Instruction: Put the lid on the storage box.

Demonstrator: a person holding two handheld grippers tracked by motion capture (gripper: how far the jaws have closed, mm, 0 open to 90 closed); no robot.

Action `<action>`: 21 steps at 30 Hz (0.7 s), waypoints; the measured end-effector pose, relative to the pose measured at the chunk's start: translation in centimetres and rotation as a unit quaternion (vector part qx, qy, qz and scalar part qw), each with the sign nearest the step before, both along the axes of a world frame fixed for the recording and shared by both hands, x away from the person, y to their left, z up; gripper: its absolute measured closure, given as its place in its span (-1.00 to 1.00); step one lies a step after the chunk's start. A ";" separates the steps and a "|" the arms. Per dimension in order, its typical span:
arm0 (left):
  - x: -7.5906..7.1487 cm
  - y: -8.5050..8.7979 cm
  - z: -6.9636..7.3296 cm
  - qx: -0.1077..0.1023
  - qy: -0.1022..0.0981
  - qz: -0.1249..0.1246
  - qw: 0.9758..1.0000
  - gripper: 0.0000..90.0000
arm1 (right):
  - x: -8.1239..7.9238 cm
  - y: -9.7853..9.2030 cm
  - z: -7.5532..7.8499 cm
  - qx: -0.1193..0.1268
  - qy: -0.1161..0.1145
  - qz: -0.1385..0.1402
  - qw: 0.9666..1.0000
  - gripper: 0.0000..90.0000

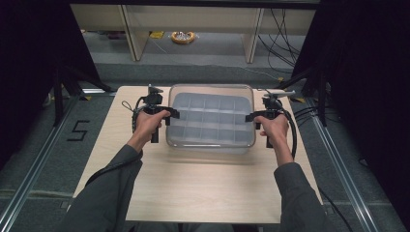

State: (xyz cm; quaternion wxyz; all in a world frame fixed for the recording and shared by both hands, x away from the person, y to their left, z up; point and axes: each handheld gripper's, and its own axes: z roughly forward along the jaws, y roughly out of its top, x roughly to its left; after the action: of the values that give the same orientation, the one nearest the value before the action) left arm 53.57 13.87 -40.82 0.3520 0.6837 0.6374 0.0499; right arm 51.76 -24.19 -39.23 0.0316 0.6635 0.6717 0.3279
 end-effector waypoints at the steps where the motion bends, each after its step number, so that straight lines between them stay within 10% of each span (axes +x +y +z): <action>1: 0.1 0.0 -0.1 0.000 0.001 0.000 1.000 -0.04 | 0.0 0.2 0.0 0.011 0.010 -0.013 1.000 0.20; 2: 0.1 0.0 -0.2 -0.001 0.002 0.003 1.000 -0.04 | 0.2 -0.4 -0.5 -0.011 -0.011 0.016 1.000 0.20; 10: 0.4 -0.3 -1.0 0.003 0.008 0.009 1.000 -0.09 | 0.3 0.2 -1.2 0.025 0.029 -0.029 0.999 0.14; 14: 0.5 -0.3 -1.2 0.008 0.008 0.009 1.000 -0.10 | 0.5 0.2 -1.7 -0.019 0.015 -0.007 1.000 0.15; 21: 0.6 -0.3 -2.3 0.000 0.021 0.013 1.000 -0.11 | 0.7 0.0 -2.5 -0.027 0.014 0.000 1.000 0.15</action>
State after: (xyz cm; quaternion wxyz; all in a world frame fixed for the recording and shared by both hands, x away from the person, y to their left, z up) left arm 54.15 13.52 -43.08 0.3377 0.6765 0.6532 0.0397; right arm 52.46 -24.24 -41.77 0.0400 0.6672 0.6804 0.3005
